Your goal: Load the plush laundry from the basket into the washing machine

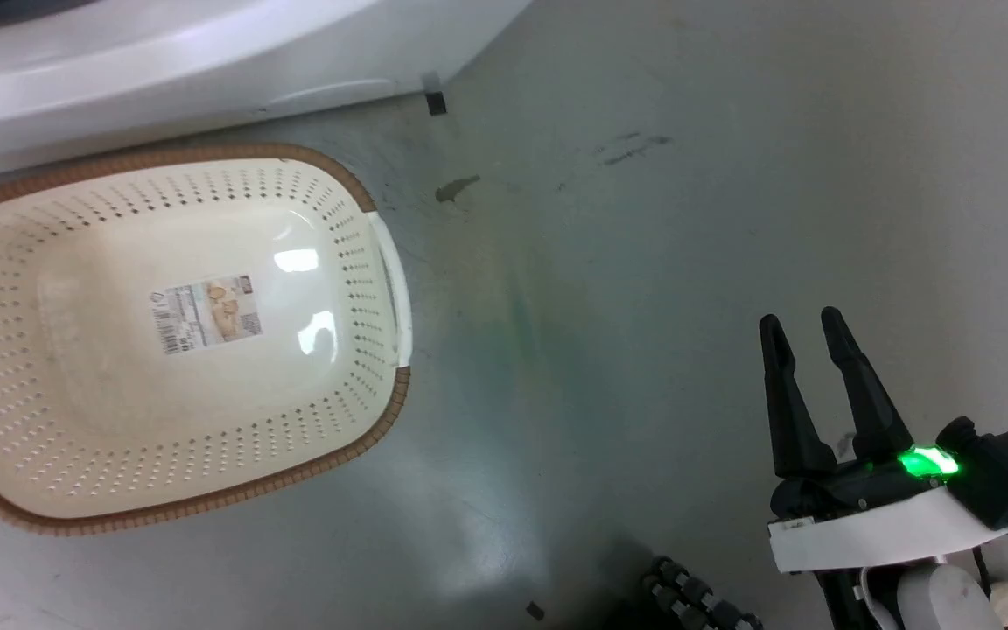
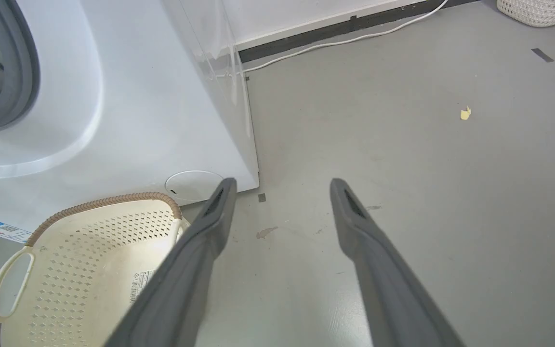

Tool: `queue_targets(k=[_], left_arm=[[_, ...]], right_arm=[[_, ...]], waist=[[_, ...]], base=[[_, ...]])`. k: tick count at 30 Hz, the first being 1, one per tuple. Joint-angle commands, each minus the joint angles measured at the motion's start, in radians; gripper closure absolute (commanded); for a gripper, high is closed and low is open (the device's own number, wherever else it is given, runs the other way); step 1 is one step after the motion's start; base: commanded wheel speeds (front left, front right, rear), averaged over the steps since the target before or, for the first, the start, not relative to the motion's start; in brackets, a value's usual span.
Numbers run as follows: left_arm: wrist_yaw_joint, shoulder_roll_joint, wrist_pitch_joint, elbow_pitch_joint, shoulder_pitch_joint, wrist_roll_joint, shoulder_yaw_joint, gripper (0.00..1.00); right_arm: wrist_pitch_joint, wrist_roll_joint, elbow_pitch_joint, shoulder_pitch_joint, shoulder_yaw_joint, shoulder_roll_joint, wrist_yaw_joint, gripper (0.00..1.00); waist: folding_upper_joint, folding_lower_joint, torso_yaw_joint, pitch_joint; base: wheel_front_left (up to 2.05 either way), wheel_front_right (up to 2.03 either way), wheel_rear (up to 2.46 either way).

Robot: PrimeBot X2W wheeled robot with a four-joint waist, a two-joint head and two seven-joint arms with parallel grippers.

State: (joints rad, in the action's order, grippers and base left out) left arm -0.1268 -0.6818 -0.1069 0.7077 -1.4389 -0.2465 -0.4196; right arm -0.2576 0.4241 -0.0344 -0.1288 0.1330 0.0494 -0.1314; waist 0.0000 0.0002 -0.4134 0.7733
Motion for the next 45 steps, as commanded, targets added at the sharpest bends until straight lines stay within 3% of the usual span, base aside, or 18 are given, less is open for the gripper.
queue_targets(k=[1,9,10,11,18,24,29,38,45], left_arm=[[-0.004,-0.011,-0.009,0.021,-0.022,-0.006,-0.017,1.00],[-0.004,-0.024,0.009,0.141,-0.049,-0.053,-0.082,1.00],[-0.003,-0.020,0.022,0.152,-0.050,-0.055,-0.082,0.16],[-0.001,-0.012,0.037,0.164,-0.048,-0.056,-0.084,0.00],[0.003,0.072,0.176,0.250,0.030,-0.085,-0.093,0.00],[0.004,0.164,0.321,0.324,0.183,-0.128,-0.095,0.00],[0.003,0.241,0.365,0.306,0.329,-0.157,-0.092,0.00],[0.051,0.303,0.368,-0.041,0.678,-0.170,0.008,0.00],[0.131,0.336,0.369,-0.303,0.991,-0.154,0.093,0.00]], right_arm=[[-0.004,0.006,-0.005,-0.012,0.001,0.001,0.001,0.00],[-0.004,-0.009,-0.003,-0.021,-0.010,0.001,0.001,0.00],[-0.004,-0.012,-0.003,-0.023,-0.014,0.001,0.001,0.00],[-0.004,-0.016,-0.002,-0.023,-0.019,0.001,0.001,0.00],[-0.004,-0.063,0.014,-0.012,-0.073,0.001,0.001,0.00],[-0.004,-0.125,0.027,0.016,-0.130,0.001,0.001,0.00],[-0.004,-0.178,0.038,0.049,-0.164,0.001,0.001,0.00],[-0.004,-0.224,0.056,0.125,-0.194,0.001,0.001,0.00],[-0.004,-0.219,0.067,0.170,-0.183,0.001,0.001,0.00]], waist=[[0.0000,-0.0002,-0.010,0.012],[0.0000,-0.0002,0.013,0.002],[0.0000,-0.0002,0.019,-0.004],[0.0000,-0.0002,0.027,-0.011],[0.0000,-0.0002,0.091,-0.129],[0.0000,-0.0002,0.158,-0.312],[0.0000,-0.0002,0.228,-0.469],[0.0000,-0.0002,0.351,-0.673],[0.0000,-0.0002,0.426,-0.760]], base=[[0.00,0.00,0.00],[0.00,0.00,0.00],[0.00,0.00,0.00],[0.00,0.00,0.00],[0.00,0.00,0.00],[0.00,0.00,0.00],[0.00,0.00,0.00],[0.00,0.00,0.00],[0.00,0.00,0.00]])
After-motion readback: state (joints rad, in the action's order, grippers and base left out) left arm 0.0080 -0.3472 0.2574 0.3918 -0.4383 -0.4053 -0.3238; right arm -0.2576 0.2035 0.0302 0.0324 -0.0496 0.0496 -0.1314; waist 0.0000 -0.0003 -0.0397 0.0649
